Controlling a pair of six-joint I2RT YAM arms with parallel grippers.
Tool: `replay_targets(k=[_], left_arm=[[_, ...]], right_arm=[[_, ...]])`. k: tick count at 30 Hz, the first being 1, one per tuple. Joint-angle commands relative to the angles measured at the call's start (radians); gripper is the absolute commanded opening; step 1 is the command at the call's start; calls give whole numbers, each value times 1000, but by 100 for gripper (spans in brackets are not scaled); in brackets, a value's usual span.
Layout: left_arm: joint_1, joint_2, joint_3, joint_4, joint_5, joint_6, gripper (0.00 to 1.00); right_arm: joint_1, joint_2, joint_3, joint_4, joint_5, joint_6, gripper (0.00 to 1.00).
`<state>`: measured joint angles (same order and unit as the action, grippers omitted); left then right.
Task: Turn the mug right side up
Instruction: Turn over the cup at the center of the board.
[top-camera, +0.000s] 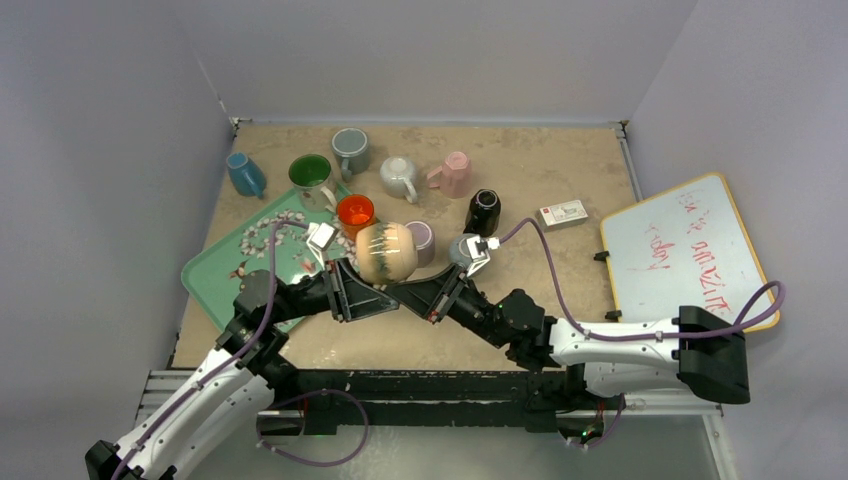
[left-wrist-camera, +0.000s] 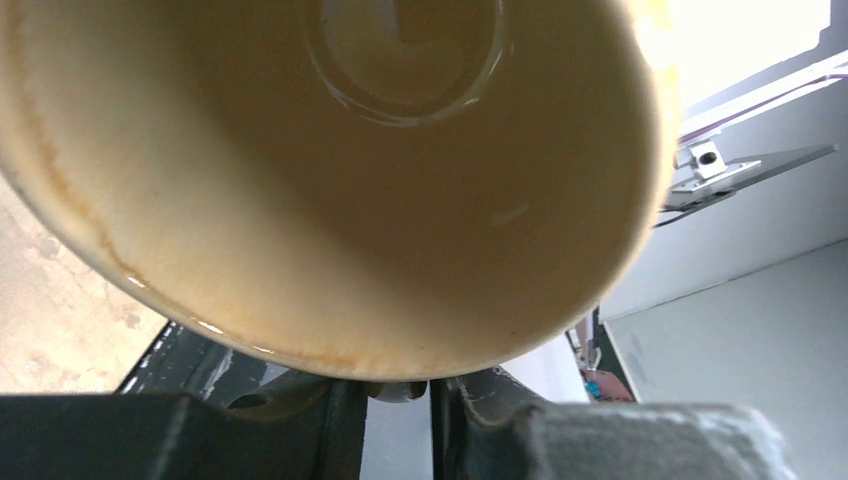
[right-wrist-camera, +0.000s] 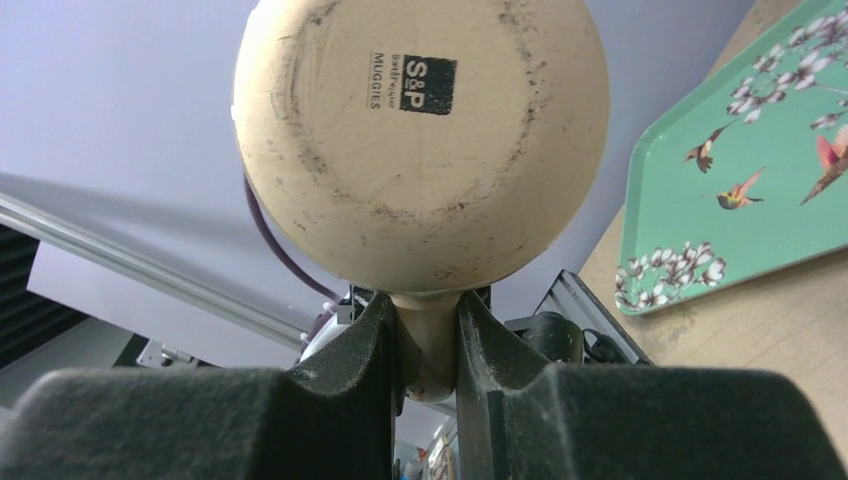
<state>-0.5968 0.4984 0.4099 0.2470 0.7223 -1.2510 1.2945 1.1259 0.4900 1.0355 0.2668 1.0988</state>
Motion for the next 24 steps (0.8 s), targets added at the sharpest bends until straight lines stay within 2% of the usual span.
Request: replay_targets(k=[1, 3, 7, 10, 15, 17, 24], left_arm=[[-4, 7, -4, 103, -7, -7, 9], [-4, 5, 1, 90, -20, -6, 0], [-4, -9, -5, 53, -43, 2, 0], [-4, -20, -16, 39, -52, 2, 0], [-4, -39, -31, 11, -69, 3, 0], [-3, -45, -36, 4, -72, 2, 0], [-3, -61, -53, -30, -89, 13, 0]], right_arm=[[4, 8, 66, 127, -43, -16, 0], [3, 11, 60, 126, -53, -14, 0], [5, 6, 41, 129, -52, -18, 1], [5, -10, 32, 109, -36, -29, 16], [3, -35, 16, 83, -12, -43, 35], [3, -44, 10, 71, -3, -44, 39], [3, -86, -20, 9, 44, -40, 42]])
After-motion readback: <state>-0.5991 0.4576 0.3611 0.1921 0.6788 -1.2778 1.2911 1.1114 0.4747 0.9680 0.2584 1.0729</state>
